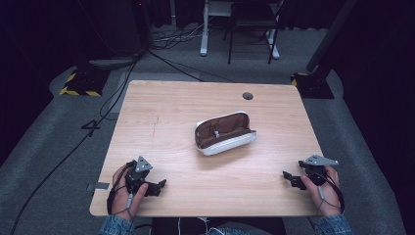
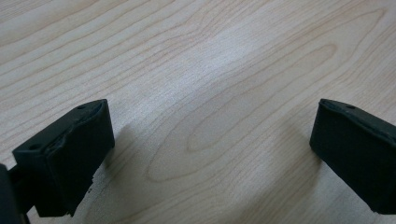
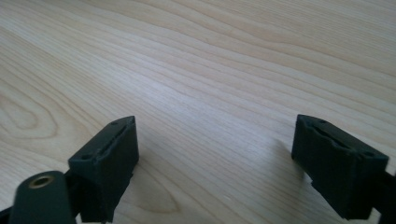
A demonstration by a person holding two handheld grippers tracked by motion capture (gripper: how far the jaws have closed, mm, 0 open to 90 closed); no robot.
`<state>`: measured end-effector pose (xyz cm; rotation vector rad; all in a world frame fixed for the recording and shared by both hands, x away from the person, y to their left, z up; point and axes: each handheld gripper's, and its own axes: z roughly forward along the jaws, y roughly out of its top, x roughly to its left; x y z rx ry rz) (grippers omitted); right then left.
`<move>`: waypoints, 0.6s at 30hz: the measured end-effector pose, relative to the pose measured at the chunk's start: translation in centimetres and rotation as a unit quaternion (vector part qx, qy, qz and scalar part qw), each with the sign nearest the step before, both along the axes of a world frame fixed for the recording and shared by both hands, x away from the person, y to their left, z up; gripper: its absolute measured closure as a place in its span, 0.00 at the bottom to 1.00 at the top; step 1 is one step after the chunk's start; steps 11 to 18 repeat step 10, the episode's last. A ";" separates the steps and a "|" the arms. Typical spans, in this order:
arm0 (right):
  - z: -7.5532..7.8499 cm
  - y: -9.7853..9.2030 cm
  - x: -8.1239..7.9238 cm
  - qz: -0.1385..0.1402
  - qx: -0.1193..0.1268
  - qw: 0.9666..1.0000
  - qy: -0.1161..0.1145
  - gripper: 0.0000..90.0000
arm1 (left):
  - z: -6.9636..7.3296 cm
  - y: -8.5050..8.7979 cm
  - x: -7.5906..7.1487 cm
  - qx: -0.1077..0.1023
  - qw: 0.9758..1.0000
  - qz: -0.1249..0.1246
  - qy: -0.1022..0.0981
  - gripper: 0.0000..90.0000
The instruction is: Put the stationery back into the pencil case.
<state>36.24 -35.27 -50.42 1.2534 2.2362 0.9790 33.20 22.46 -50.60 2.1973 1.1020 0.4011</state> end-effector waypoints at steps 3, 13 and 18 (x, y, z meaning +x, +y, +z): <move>0.0 0.2 0.0 0.003 -0.001 1.000 0.001 0.16 | 0.0 0.0 0.0 0.000 1.000 0.000 0.000 0.00; 0.0 0.4 0.1 0.003 -0.002 1.000 0.003 0.13 | 0.0 0.0 0.0 0.000 1.000 0.000 0.000 0.00; 0.0 0.4 0.1 0.003 -0.002 1.000 0.003 0.13 | 0.0 0.0 0.0 0.000 1.000 0.000 0.000 0.00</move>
